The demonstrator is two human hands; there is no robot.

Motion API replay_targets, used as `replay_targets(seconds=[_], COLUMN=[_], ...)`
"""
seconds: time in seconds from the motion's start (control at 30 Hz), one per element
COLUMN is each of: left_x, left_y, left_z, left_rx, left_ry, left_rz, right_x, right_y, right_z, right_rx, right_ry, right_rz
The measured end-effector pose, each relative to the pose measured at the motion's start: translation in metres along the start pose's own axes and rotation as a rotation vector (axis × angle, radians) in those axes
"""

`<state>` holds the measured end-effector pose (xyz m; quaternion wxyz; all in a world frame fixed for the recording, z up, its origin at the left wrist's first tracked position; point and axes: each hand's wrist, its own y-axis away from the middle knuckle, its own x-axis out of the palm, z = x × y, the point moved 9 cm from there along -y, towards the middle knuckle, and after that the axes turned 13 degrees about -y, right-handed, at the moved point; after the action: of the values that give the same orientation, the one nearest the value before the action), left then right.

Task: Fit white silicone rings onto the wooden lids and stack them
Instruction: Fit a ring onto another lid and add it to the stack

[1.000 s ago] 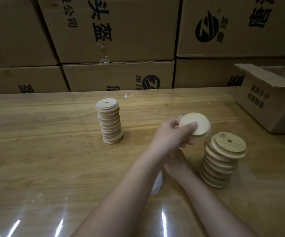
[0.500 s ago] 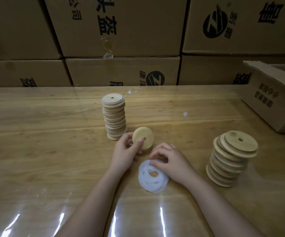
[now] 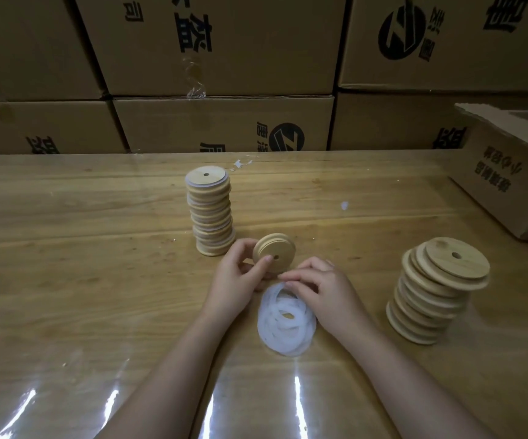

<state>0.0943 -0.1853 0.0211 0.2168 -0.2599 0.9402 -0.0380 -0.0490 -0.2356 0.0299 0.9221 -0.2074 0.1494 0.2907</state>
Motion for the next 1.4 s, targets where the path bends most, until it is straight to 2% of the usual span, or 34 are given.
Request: replay_targets(seconds=[0.2, 0.4, 0.63, 0.77, 0.93, 1.2, 1.4], left_x=[0.002, 0.005, 0.006, 0.003, 0.008, 0.009, 0.006], left_y=[-0.003, -0.001, 0.003, 0.003, 0.008, 0.007, 0.004], left_z=[0.005, -0.004, -0.017, -0.014, -0.025, -0.023, -0.014], left_rx=[0.022, 0.093, 0.204, 0.195, 0.320, 0.363, 0.284], left_ry=[-0.037, -0.050, -0.096, -0.141, -0.234, -0.349, -0.296], left_rz=[-0.001, 0.040, 0.038, -0.002, 0.014, -0.054, -0.062], right_x=[-0.015, -0.031, -0.033, -0.032, -0.034, -0.034, -0.036], right_y=[0.000, 0.001, -0.002, -0.002, 0.000, 0.002, 0.002], right_z=[-0.002, -0.018, -0.005, -0.015, -0.023, -0.017, -0.008], right_rx=[-0.023, 0.065, -0.070, 0.006, 0.076, 0.039, -0.033], right_ry=[-0.161, -0.414, -0.324, -0.382, -0.351, -0.282, -0.214], right_rz=[-0.155, -0.321, -0.330, -0.336, -0.377, -0.381, -0.389])
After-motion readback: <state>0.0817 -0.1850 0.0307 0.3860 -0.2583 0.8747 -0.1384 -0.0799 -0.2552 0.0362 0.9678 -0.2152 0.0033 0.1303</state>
